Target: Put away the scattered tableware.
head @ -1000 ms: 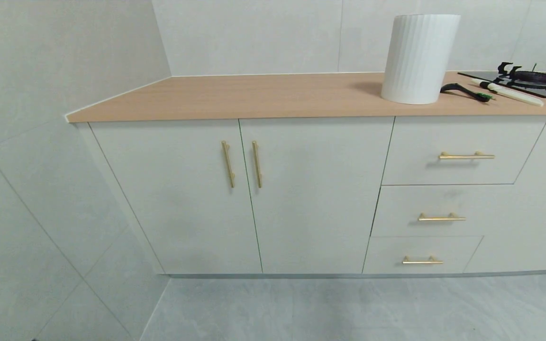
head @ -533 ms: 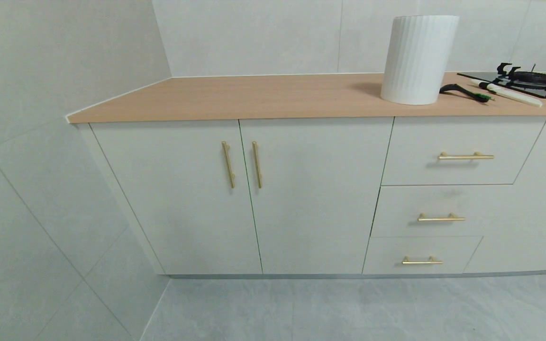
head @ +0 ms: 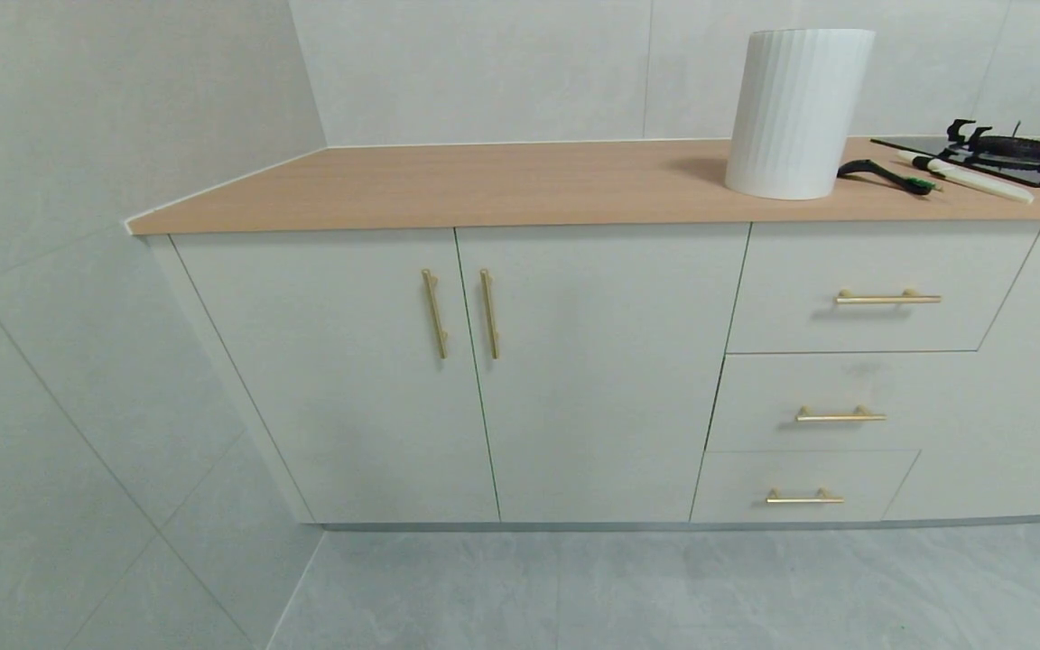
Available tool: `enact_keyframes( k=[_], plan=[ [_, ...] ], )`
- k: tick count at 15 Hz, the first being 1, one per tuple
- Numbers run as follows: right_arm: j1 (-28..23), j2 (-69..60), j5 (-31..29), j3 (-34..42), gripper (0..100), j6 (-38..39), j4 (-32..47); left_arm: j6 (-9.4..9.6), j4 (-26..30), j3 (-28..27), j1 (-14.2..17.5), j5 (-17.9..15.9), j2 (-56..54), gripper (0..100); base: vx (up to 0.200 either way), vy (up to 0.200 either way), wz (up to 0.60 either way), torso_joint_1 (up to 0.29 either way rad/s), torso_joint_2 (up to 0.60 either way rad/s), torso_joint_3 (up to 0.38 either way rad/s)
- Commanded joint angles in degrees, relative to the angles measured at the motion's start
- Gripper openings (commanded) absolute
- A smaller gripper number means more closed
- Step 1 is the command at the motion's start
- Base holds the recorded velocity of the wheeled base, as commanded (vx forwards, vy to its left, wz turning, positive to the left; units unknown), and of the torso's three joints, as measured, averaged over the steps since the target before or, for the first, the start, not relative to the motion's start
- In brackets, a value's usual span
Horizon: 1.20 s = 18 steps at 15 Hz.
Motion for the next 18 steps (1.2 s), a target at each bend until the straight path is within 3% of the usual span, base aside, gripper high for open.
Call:
enact_keyframes(
  k=[1, 2, 4, 5, 7, 9, 10, 11, 12, 14, 15, 17, 18],
  plan=[
    [0.2, -0.9, 0.2, 2.7, 100, 0.0, -1.0, 0.38, -4.4, 4.0, 5.4, -0.9, -3.9, 100, 0.000, 0.000, 0.00, 0.000, 0.00, 0.000],
    [0.2, -0.9, 1.4, 2.7, 100, 0.0, -0.9, 1.00, -5.9, 5.0, 5.9, -0.5, -4.7, 100, 0.000, 0.000, 0.00, 0.000, 0.00, 0.000],
    [0.2, -0.9, 4.9, 2.7, 100, 0.0, -0.9, 0.21, -10.4, 7.0, 5.8, -0.3, -4.7, 100, 0.000, 0.000, 0.00, 0.000, 0.00, 0.000],
    [0.5, -0.9, 9.7, 2.7, 100, 0.0, -0.9, 2.14, -13.5, 8.3, 5.8, -2.7, -4.7, 100, 0.000, 0.000, 0.00, 0.000, 0.00, 0.000],
    [0.6, -0.9, 13.5, 2.7, 100, -0.2, -1.0, 5.83, -17.8, 10.2, 5.8, -11.5, -4.7, 100, 0.000, 0.000, 0.00, 0.000, 0.00, 0.000],
    [0.6, -0.8, 14.5, 2.7, 100, -0.1, -1.0, 5.57, -18.9, 10.9, 5.8, -18.8, -4.7, 100, 0.000, 0.000, 0.00, 0.000, 0.00, 0.000],
    [0.6, -0.9, 18.6, 2.7, 100, 0.1, -0.7, 5.04, -18.0, 10.9, 5.8, -25.6, -4.7, 100, 0.000, 0.000, 0.00, 0.000, 0.00, 0.000],
    [0.6, -0.9, 23.0, 2.7, 100, 1.3, 0.0, 6.97, -16.7, 10.9, 5.8, -28.4, -4.7, 100, 0.000, 0.000, 0.00, 0.000, 0.00, 0.000],
    [0.6, -0.9, 25.3, 2.7, 100, 2.5, 0.1, 9.43, -16.7, 10.9, 5.8, -28.7, -4.7, 100, 0.000, 0.000, 0.00, 0.000, 0.00, 0.000],
    [0.6, -0.9, 24.7, 2.7, 100, 2.4, 0.2, 11.19, -16.7, 10.9, 5.4, -29.5, -4.5, 100, 0.000, 0.000, 0.00, 0.000, 0.00, 0.000],
    [0.6, -0.8, 25.1, 2.7, 100, 2.3, 0.2, 10.84, -16.7, 10.9, 5.4, -29.5, -4.7, 100, 0.000, 0.000, 0.00, 0.000, 0.00, 0.000],
    [0.4, 0.5, 29.0, 2.6, 100, 0.4, 0.4, 5.92, -16.8, 10.9, 5.4, -29.4, -4.7, 100, 0.000, 0.000, 0.00, 0.000, 0.00, 0.000],
    [0.5, 0.4, 29.1, 2.3, 100, 0.1, 1.4, 5.57, -16.8, 10.9, 5.4, -29.2, -4.7, 100, 0.000, 0.000, 0.00, 0.000, 0.00, 0.000]
  ],
)
